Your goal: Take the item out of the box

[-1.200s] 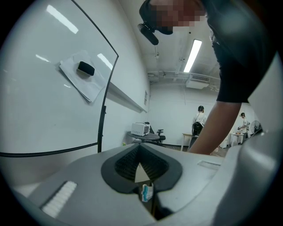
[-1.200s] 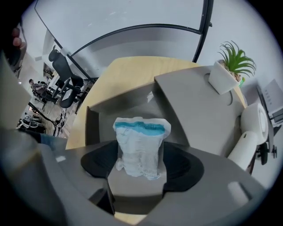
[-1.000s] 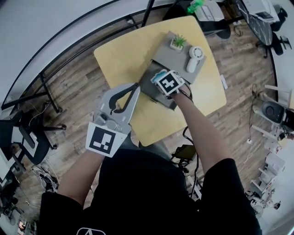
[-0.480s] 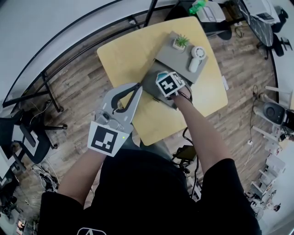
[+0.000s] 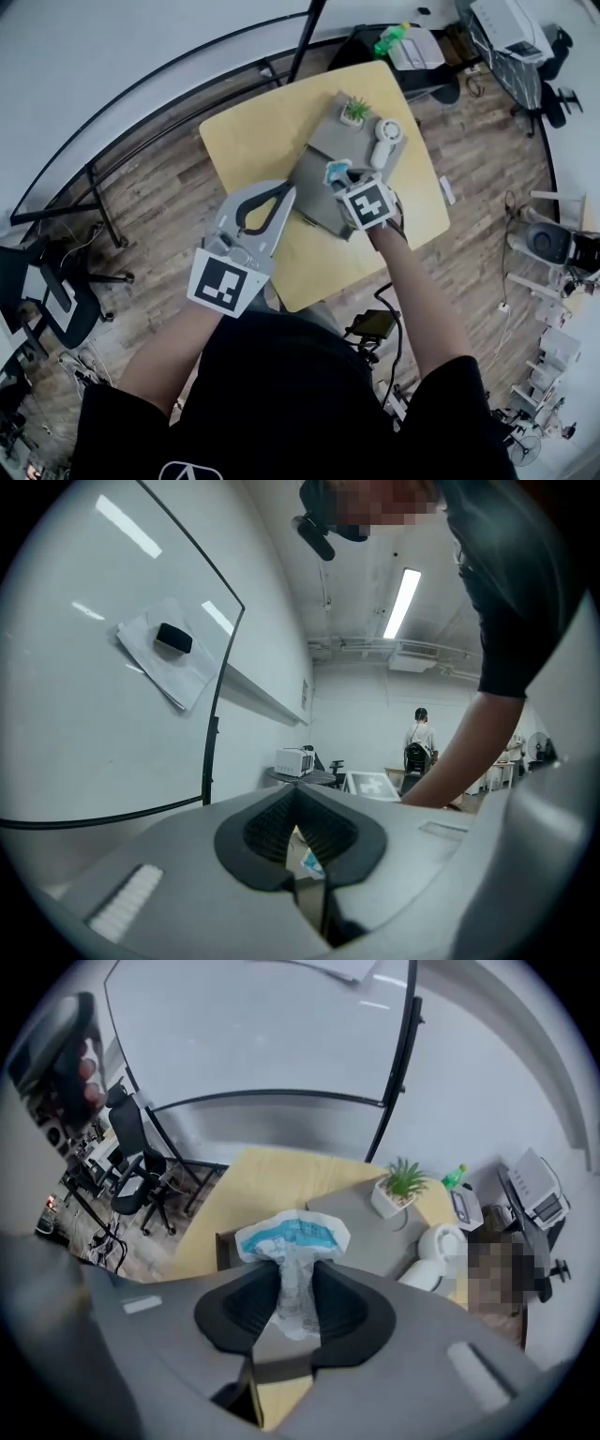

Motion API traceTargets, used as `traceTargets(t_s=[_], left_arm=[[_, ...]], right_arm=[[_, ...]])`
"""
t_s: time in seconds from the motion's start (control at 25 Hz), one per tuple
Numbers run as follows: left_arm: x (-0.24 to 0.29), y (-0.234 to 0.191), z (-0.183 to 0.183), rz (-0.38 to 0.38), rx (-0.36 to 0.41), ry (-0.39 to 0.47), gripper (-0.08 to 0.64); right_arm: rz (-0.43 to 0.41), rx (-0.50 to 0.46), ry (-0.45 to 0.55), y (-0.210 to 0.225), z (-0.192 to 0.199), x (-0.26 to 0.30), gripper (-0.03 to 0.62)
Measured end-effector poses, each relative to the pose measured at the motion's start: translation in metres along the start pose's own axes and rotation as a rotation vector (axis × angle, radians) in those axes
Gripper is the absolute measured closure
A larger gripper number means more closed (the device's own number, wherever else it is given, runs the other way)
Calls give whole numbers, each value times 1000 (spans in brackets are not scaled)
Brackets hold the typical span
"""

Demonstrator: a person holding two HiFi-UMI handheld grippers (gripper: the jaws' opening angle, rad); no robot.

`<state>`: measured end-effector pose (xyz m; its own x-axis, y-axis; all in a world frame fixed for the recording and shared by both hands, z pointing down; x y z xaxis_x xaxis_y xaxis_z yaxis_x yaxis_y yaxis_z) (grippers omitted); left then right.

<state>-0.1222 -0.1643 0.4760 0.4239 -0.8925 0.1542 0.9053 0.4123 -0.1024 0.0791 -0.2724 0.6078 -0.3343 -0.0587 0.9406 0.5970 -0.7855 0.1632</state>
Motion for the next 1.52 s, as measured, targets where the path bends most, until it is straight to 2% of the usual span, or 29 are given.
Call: traceTargets(t_s=[0.24, 0.52, 0.8, 1.16, 1.52], left_arm=[[16, 12, -23, 36, 11, 49, 560], [30, 32, -49, 80, 38, 92, 560], [37, 44, -76, 108, 65, 125, 560], [40, 49, -95, 115, 109, 150, 560], [38, 54, -102, 118, 138, 160, 560]], right_arm=[[51, -53, 215, -12, -14, -84, 479], [165, -90, 433, -26, -12, -168, 479], [313, -99, 663, -37, 4, -227, 480], [459, -85, 919, -59, 35, -264, 480], [526, -44, 1028, -72, 63, -256, 479]])
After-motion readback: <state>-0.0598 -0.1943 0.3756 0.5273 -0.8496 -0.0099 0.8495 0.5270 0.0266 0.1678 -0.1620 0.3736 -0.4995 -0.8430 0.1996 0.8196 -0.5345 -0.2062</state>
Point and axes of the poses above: the fingertips, and each gripper's own axes: x forward along the fingers, y to its right, z out of its underside, the point moved 9 cm from there along -x, backward along the fingers, and after that the axes turned 11 degrees about -z, right-handed, at the moved point
